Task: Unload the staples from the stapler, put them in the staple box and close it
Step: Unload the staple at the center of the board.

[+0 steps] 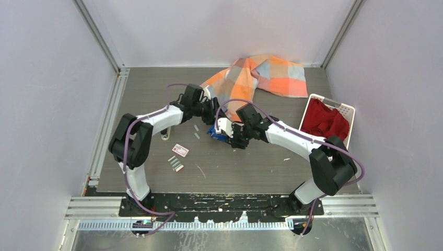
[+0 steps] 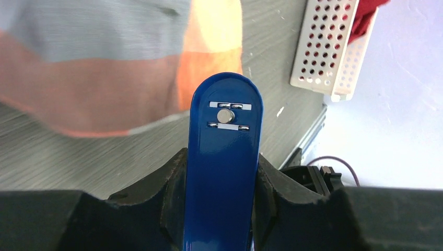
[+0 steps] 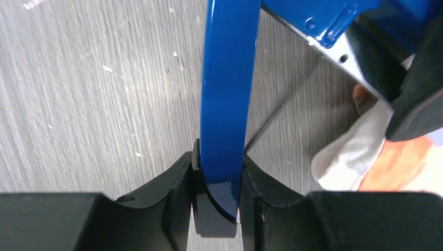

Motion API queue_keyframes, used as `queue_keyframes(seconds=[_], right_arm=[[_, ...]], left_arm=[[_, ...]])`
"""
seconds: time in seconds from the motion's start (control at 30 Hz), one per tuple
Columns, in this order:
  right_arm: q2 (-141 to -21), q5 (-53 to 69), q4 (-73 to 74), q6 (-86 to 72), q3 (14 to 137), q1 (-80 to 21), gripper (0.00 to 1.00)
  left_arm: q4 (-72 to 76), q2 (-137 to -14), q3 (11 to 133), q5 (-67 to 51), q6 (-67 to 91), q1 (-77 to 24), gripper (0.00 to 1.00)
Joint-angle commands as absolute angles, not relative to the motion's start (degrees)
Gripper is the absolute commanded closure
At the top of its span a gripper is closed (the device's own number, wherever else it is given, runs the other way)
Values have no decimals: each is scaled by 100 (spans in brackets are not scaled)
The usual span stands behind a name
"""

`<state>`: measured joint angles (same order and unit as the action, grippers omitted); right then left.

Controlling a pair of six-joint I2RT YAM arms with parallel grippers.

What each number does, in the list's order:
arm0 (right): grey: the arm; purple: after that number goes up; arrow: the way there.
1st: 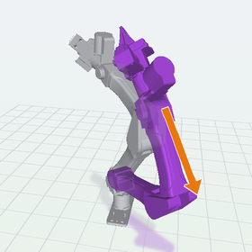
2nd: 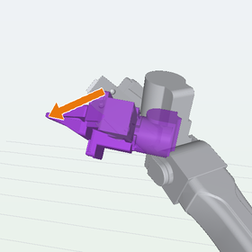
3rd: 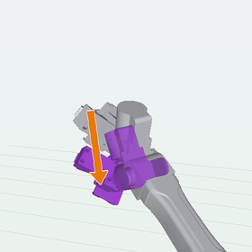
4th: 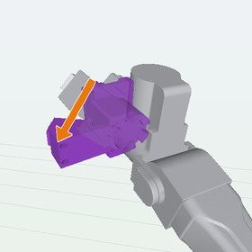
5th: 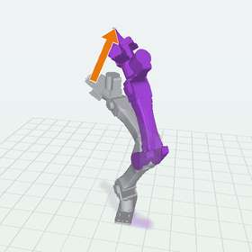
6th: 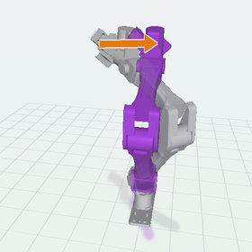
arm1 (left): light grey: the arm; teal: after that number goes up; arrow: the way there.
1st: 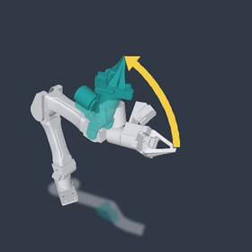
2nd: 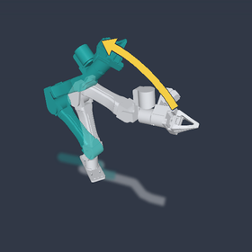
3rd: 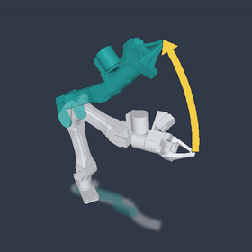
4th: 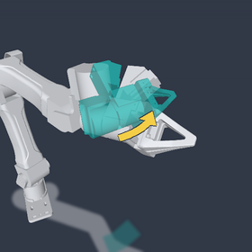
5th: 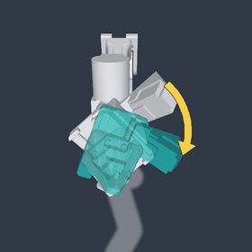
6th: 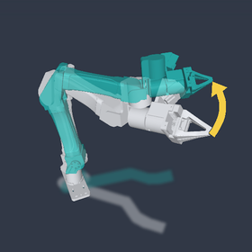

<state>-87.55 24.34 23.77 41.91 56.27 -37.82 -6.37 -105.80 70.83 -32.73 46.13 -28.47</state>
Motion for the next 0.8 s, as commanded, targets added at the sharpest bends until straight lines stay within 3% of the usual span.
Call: queue_keyframes(seconds=[0.0,0.2,0.4,0.77], right_arm=[[-8392,2005,1444,4635,5676,-3838,84],[-7949,2011,1341,4557,5483,-3441,52],[-7345,2177,1380,4555,5202,-3066,27],[-6115,3697,1980,4602,5097,-1874,7]], left_arm=[[992,-10788,7017,-4512,5847,-3327,100],[2503,-10868,6500,-4624,6672,-3537,100],[3894,-10998,6022,-4591,7449,-3692,100],[5743,-10973,5115,-4179,7931,-3817,100]])
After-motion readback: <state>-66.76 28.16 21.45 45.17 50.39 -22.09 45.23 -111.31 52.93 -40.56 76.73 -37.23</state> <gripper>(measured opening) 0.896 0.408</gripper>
